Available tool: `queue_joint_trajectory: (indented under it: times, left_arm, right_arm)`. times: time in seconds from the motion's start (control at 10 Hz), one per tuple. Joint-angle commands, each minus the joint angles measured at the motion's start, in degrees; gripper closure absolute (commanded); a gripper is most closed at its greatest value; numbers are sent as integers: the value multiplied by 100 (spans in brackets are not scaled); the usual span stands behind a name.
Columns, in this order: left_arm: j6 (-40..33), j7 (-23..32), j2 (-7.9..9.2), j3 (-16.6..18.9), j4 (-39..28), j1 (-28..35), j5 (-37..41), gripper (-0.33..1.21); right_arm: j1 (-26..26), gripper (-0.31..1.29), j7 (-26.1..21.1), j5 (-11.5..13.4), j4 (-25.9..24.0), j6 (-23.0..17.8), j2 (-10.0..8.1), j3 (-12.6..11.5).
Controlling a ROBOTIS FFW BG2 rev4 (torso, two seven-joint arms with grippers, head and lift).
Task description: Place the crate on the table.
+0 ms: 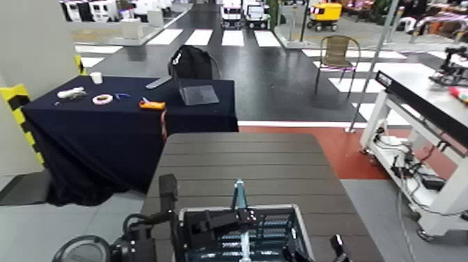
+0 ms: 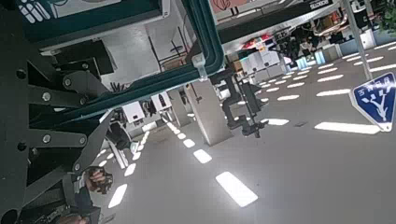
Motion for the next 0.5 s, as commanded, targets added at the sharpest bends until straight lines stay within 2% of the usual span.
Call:
queue_joint_trajectory:
  times: [0.1,0.5]
  left_arm:
    - [21,9,-7,0,0,-1,11,119]
    - [-49,17,-24,-184,273,-203,46,119]
  right_arm:
    - [8,14,0,1,-8,-3,1,-4]
    - [8,14,0,-7,0,-12,-8,-13]
